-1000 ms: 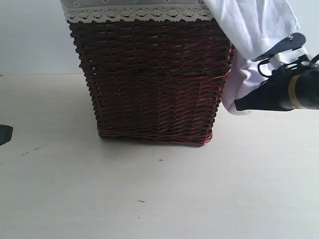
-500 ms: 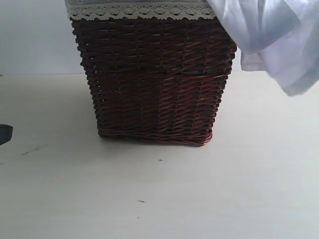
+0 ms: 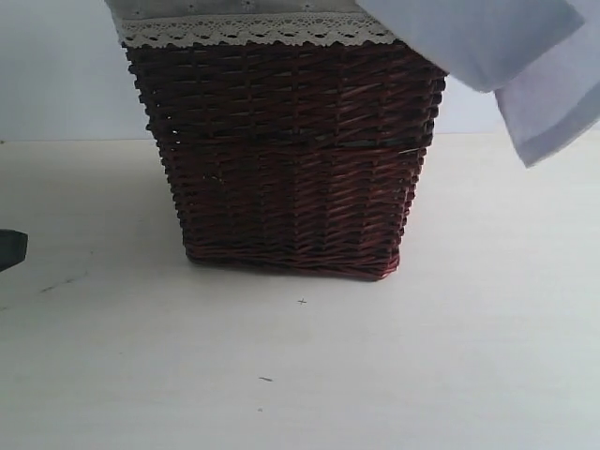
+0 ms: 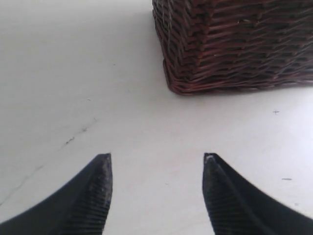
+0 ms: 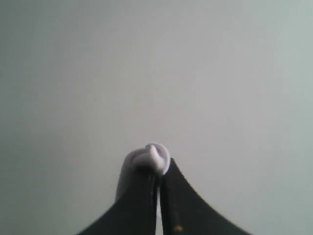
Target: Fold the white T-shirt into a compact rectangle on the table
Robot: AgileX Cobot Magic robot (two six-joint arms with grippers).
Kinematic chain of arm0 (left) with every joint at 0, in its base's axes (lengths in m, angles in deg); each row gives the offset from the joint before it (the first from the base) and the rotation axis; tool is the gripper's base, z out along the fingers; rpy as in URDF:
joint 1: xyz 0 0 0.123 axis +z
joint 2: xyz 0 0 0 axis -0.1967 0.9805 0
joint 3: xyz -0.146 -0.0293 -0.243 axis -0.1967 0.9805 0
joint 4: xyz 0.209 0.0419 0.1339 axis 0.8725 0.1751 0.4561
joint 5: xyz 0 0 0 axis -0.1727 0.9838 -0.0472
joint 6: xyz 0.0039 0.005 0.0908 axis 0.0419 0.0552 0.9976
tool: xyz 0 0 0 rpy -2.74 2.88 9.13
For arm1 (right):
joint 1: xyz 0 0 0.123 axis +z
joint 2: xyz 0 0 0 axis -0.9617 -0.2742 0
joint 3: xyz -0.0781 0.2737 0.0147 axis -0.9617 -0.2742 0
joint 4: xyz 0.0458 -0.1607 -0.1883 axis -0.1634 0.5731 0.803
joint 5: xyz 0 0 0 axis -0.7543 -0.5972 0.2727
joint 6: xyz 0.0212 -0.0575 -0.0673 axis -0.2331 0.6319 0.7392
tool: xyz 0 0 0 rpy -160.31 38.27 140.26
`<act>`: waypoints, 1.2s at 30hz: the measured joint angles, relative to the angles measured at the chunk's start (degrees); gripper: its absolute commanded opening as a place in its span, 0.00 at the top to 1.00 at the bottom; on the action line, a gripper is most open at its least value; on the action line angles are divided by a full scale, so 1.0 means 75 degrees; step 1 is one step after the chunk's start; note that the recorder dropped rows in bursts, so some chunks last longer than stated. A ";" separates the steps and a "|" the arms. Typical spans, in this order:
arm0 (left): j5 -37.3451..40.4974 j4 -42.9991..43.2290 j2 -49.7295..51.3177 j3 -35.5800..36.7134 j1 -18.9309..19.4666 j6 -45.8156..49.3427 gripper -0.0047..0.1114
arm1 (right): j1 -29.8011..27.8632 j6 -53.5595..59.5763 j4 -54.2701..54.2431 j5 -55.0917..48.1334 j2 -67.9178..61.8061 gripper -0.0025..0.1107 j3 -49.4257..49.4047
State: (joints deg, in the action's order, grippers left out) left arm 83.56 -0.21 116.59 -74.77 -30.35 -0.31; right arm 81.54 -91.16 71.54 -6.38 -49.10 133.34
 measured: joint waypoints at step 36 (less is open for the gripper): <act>0.4014 -1.0553 0.2566 -0.1389 -0.1474 1.0624 0.69 | 0.0000 -0.3901 -0.0233 0.3233 -0.3924 0.98 1.0414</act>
State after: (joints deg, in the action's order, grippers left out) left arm 113.66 -79.36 135.83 -85.19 -41.41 79.37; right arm 81.54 -120.42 69.80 17.87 -78.53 211.45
